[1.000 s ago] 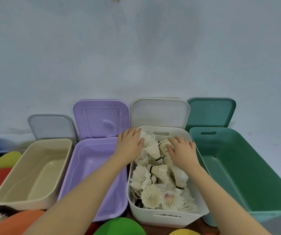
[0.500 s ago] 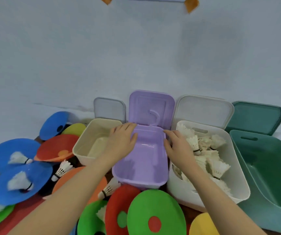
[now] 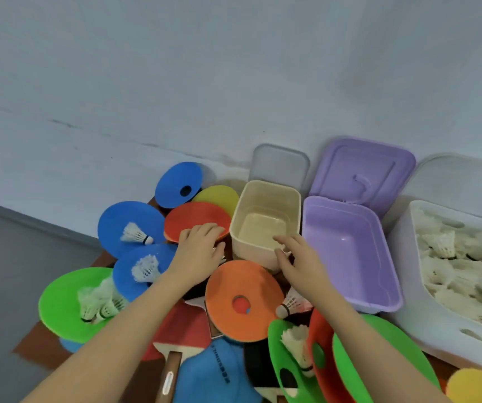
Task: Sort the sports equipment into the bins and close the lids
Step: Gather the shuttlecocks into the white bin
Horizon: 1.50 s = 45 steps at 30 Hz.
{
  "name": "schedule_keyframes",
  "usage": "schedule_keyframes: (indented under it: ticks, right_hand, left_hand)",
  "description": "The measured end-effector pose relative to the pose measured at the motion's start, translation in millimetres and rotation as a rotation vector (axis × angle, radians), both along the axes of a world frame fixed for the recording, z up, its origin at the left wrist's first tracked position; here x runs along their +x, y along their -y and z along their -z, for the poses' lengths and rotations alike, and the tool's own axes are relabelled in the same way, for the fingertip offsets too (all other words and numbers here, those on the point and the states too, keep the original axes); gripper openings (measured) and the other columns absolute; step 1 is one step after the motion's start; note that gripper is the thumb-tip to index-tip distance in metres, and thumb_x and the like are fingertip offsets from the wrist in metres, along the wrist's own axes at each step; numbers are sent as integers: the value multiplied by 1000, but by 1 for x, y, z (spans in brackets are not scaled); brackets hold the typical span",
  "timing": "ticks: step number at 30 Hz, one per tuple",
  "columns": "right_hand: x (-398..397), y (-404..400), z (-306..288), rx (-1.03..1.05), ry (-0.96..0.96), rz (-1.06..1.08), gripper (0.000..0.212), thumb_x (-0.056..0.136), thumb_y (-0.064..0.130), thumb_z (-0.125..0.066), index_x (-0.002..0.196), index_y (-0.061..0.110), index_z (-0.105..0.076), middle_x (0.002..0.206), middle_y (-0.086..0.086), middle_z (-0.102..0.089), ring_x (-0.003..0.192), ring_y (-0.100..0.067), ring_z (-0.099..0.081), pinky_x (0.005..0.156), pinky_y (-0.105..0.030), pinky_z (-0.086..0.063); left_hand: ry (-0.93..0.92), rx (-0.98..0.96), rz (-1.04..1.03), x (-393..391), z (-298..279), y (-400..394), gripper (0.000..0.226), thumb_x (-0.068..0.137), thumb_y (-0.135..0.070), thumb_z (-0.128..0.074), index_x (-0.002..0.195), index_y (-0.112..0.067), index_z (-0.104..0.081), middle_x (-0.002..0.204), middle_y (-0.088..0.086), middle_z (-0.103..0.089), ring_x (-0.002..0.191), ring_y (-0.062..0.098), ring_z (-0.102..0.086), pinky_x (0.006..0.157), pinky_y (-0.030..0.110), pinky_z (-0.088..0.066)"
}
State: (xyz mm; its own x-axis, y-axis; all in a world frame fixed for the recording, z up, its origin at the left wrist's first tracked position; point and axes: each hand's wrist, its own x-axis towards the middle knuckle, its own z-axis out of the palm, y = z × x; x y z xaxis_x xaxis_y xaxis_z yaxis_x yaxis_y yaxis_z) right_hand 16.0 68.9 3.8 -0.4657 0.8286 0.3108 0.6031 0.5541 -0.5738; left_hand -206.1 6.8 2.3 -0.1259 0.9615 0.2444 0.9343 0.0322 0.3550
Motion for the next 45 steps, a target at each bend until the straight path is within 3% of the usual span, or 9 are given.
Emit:
schedule_keyframes:
  ticks: [7,13,16,20,24,30,36,41,45]
  right_hand:
    - [-104,19,37,-154,55,3,34,92,22,-54,125,14,-56,116,0,-56,106,-15,-56,88,-30,-44]
    - [-161,18,80,-349,279,25,68,92,34,-51,148,14,-18,154,-8,-23,141,-24,-21,112,-37,-21]
    - [-176,18,93,-338,305,106,70,91,35,-51,149,20,-13,151,-5,-27,138,-24,-25,111,-42,-20]
    - [-181,24,86,-191,250,265,45,88,17,-52,131,20,-44,119,1,-49,115,-20,-45,94,-34,-20]
    - [-179,33,78,-136,135,245,22,88,8,-53,104,22,-60,94,12,-53,92,-11,-55,77,-24,-15]
    - [-175,44,67,-105,0,172,19,86,6,-60,93,23,-63,89,10,-59,80,-6,-53,75,-23,-21]
    - [-156,45,51,-37,-133,111,21,82,3,-63,91,22,-66,84,9,-61,81,-5,-56,78,-41,-46]
    - [-133,40,23,-17,-273,66,24,82,-2,-63,90,20,-64,82,9,-57,81,-2,-54,73,-13,-42]
    - [-99,24,-2,34,-344,58,21,83,-3,-62,92,15,-65,86,3,-59,81,-6,-54,74,-13,-42]
  left_hand:
    - [-10,-112,-28,-105,38,38,43,94,-39,-40,133,-22,-46,139,-4,-43,129,18,-36,103,36,-20]
    - [-2,-393,-42,-154,68,54,65,91,-55,-41,147,-29,-18,156,1,-12,141,22,-14,111,40,-13]
    - [34,-435,-15,-167,79,56,70,90,-57,-43,148,-30,-15,156,3,-10,141,23,-14,111,42,-16]
    - [65,-308,5,-176,86,52,57,88,-49,-54,136,-21,-42,140,1,-41,122,22,-44,96,37,-35]
    - [116,-219,-9,-171,91,49,40,83,-45,-61,116,-24,-59,123,-8,-53,110,15,-49,92,31,-35]
    - [134,-180,-76,-162,96,47,22,86,-33,-61,104,-22,-64,116,-8,-57,108,17,-50,91,31,-30]
    - [258,44,-139,-160,86,50,5,83,-15,-67,79,-13,-69,95,-3,-65,95,21,-56,80,31,-32]
    - [275,252,-28,-141,53,45,3,80,-16,-71,78,-13,-71,93,-1,-66,92,22,-59,81,44,-44]
    - [338,341,-11,-104,18,27,12,80,-25,-64,80,-17,-72,98,-3,-65,96,18,-56,80,47,-47]
